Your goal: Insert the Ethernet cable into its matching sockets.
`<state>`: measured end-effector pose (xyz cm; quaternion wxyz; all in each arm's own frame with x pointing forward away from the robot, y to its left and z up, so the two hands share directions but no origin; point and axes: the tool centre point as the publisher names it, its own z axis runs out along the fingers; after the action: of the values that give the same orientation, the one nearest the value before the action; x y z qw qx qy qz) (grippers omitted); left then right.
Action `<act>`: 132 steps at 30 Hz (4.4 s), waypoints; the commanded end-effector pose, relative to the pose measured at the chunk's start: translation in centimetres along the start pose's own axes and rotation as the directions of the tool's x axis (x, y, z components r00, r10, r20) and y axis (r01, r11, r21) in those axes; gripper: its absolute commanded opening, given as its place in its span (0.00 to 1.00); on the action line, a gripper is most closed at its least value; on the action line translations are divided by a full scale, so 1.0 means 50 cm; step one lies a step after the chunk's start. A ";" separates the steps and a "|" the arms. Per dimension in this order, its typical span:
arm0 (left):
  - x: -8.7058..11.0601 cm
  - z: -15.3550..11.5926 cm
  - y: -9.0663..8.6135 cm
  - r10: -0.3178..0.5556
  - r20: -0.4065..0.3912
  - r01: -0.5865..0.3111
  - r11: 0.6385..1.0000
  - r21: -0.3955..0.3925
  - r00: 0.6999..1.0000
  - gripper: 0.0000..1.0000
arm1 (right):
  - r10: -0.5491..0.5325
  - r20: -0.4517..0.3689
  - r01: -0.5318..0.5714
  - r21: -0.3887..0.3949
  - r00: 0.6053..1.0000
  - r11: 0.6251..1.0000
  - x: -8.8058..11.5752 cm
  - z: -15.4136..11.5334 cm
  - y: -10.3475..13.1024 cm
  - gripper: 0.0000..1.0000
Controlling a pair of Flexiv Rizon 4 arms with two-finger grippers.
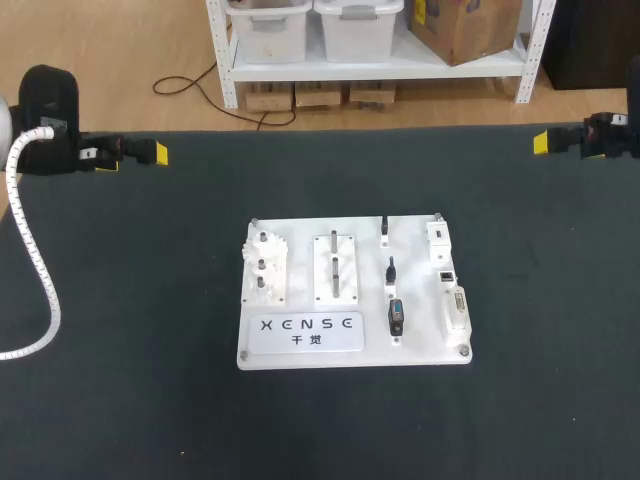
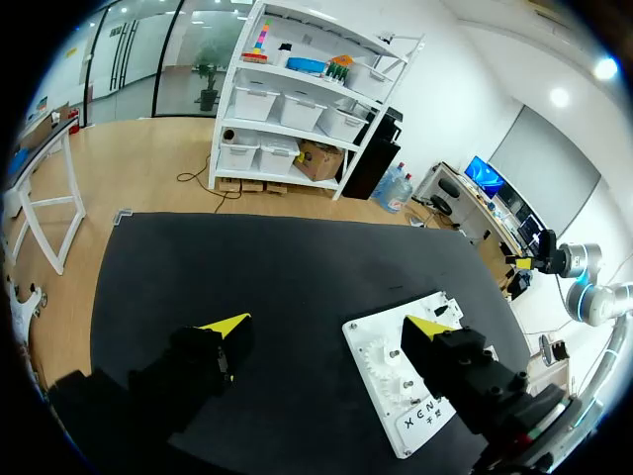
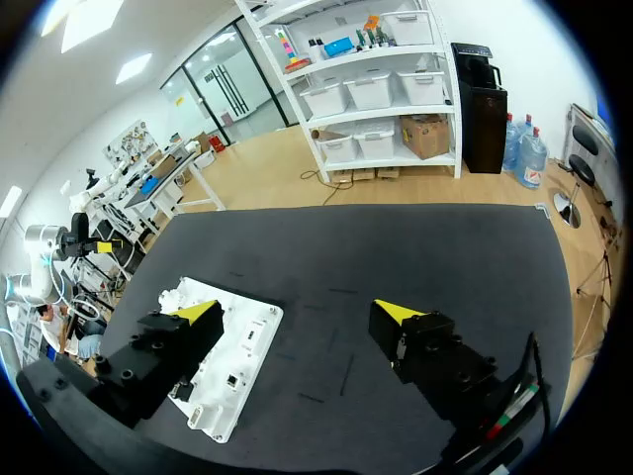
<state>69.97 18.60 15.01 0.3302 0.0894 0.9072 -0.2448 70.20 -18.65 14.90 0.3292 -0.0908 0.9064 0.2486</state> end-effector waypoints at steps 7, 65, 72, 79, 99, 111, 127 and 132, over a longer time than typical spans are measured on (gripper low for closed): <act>-0.003 0.001 -0.003 -0.002 -0.006 0.002 1.000 -0.009 1.000 1.00 | 0.000 0.000 0.000 0.001 1.000 1.000 0.000 -0.001 0.000 1.00; 0.239 0.183 -0.408 0.638 0.409 -0.742 0.424 0.520 0.652 1.00 | 0.000 0.000 0.000 0.001 1.000 1.000 0.000 -0.001 0.000 1.00; 0.263 0.200 -0.429 0.644 0.388 -0.728 0.418 0.543 0.659 1.00 | 0.000 0.000 0.000 0.001 1.000 1.000 0.000 -0.001 0.000 1.00; 0.260 0.214 -0.424 0.640 0.379 -0.708 0.391 0.588 0.669 1.00 | 0.000 0.000 0.000 0.001 1.000 1.000 0.000 -0.001 0.000 1.00; 0.260 0.214 -0.424 0.640 0.379 -0.708 0.391 0.588 0.669 1.00 | 0.002 -0.080 0.009 0.132 0.997 0.991 -0.005 0.111 0.162 1.00; 0.260 0.214 -0.424 0.640 0.379 -0.708 0.391 0.588 0.669 1.00 | 0.058 -0.238 0.010 0.273 0.970 0.962 0.070 0.229 0.296 1.00; 0.260 0.214 -0.424 0.640 0.379 -0.708 0.391 0.588 0.669 1.00 | 0.124 -0.379 0.055 0.430 0.917 0.901 0.207 0.263 0.324 1.00; 0.260 0.214 -0.424 0.640 0.379 -0.708 0.391 0.588 0.669 1.00 | 0.151 -0.407 0.055 0.452 0.901 0.890 0.241 0.269 0.324 1.00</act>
<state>59.15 -5.19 7.89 0.3788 0.5549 0.6138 -0.4146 63.62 1.77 4.89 0.1176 -0.0543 0.9861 0.1043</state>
